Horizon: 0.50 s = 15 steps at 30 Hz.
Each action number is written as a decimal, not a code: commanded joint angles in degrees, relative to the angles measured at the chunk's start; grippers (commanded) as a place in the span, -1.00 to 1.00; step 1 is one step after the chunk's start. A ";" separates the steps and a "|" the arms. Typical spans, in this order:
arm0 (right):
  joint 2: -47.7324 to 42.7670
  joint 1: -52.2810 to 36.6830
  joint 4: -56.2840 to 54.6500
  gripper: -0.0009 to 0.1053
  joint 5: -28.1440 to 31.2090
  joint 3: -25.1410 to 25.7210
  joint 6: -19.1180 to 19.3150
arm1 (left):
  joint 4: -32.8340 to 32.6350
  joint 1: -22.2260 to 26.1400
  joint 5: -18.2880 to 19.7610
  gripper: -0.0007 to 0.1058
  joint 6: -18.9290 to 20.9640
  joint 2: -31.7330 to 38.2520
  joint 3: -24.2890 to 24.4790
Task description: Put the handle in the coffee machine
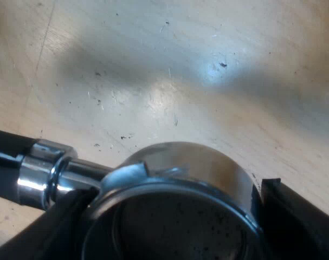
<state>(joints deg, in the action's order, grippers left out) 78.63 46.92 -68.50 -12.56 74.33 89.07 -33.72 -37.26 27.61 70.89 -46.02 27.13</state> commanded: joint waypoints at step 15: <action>-0.89 0.04 1.39 0.97 1.18 0.79 -0.61 | 0.61 -0.23 1.72 -0.98 -0.49 0.18 0.02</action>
<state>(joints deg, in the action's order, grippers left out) 78.54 46.92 -67.44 -11.30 74.46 88.38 -34.56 -37.26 27.74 70.75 -46.02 26.88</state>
